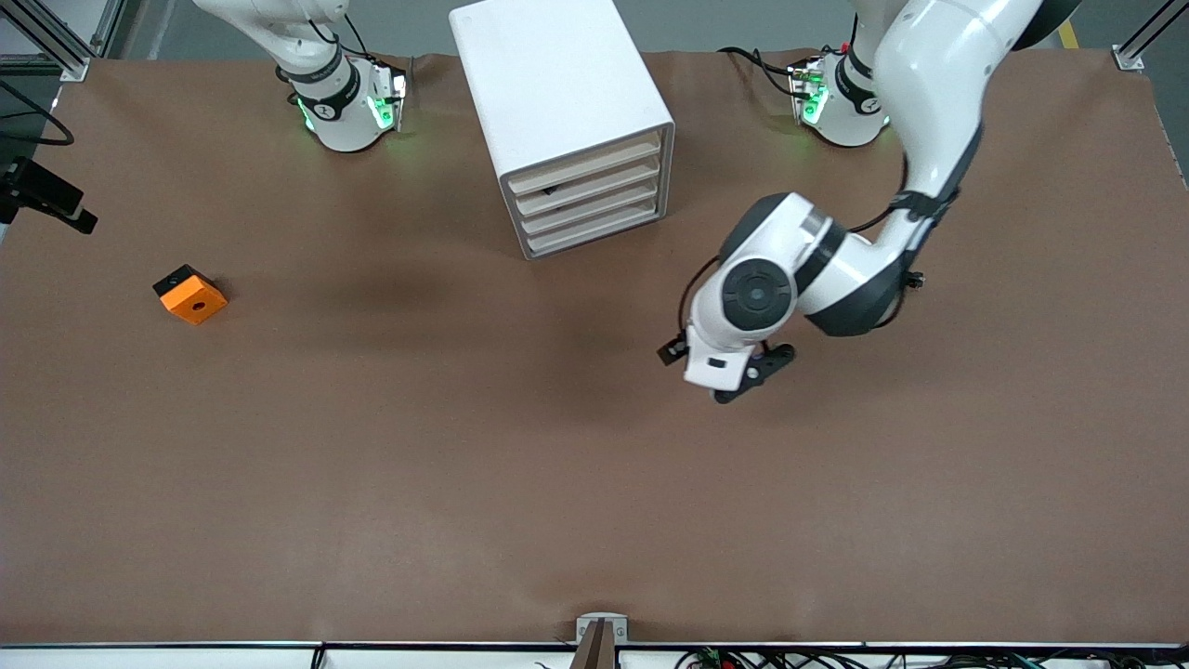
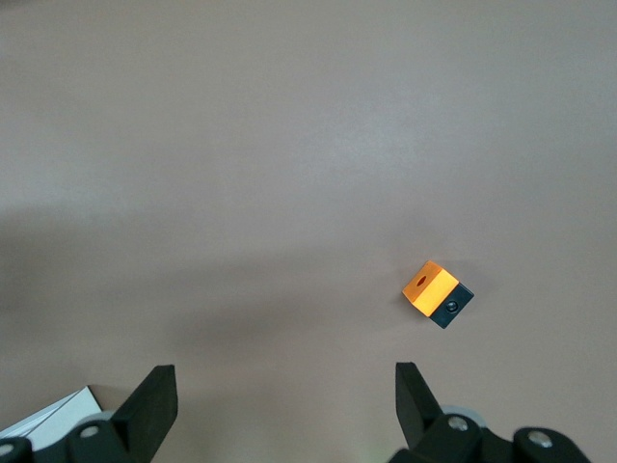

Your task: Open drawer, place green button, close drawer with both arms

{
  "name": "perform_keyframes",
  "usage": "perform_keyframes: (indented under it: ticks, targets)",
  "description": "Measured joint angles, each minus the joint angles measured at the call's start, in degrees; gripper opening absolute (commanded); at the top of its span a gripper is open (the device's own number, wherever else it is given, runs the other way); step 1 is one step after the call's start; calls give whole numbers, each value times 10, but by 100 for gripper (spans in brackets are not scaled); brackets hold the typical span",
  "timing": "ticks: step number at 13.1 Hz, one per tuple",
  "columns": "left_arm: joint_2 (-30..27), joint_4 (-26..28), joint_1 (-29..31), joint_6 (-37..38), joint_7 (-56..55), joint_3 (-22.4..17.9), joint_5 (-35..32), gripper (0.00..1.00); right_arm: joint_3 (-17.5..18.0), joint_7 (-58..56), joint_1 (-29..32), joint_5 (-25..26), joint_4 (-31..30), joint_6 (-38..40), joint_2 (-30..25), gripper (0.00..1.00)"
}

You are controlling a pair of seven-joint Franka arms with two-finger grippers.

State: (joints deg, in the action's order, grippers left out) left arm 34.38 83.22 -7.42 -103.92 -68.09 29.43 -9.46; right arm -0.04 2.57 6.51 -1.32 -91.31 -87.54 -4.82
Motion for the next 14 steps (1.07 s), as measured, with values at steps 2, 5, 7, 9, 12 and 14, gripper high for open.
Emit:
perform_keyframes:
  ticks: [2,5,7,9,12,14]
  targets:
    - [-31,0,29,25,46,0,-2,100,1,0,0,0,0,-2,0,100]
    - [-80,0,85,82,169,1,3,100,2,0,0,0,0,-2,0,100]
    - [-117,1,116,119,250,-1,27,100,2,0,0,0,0,-3,0,100]
    - [-164,5,111,163,330,-46,63,100,2,0,0,0,0,-3,0,100]
    - [-254,47,25,200,473,-215,109,100,2,0,0,0,0,-3,0,100]
    - [-316,95,10,203,551,-268,111,100,2,0,0,0,0,-3,0,100]
